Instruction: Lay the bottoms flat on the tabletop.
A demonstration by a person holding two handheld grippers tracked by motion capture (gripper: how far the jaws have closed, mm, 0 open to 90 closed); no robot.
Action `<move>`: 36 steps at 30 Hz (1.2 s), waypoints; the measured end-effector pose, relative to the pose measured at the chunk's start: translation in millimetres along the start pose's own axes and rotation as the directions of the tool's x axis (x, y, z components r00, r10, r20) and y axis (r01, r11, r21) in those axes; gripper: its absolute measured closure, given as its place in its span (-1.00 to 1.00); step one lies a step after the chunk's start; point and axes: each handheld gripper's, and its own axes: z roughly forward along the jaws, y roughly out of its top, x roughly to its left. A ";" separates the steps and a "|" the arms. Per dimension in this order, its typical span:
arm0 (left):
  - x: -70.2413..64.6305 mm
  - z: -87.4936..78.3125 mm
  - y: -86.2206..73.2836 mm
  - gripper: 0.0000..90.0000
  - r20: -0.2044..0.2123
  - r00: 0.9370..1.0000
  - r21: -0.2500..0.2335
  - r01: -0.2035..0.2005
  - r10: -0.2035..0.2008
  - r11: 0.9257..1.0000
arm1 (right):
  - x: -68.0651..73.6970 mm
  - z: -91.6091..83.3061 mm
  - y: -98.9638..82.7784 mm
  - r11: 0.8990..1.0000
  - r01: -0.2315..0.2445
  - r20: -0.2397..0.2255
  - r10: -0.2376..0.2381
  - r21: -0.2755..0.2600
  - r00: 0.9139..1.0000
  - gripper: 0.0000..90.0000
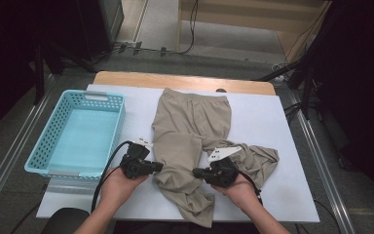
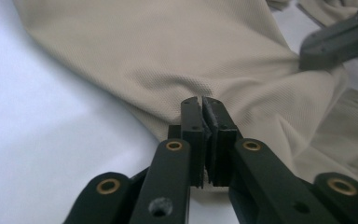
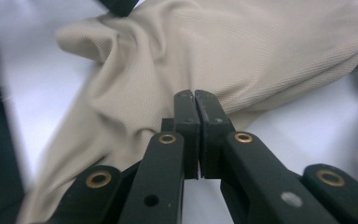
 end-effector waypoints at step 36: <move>22.6 1.3 33.0 0.97 -0.098 0.993 -0.147 0.045 -0.060 0.988 | -34.7 -0.6 31.5 0.991 -0.083 0.093 0.093 -0.104 0.991 0.95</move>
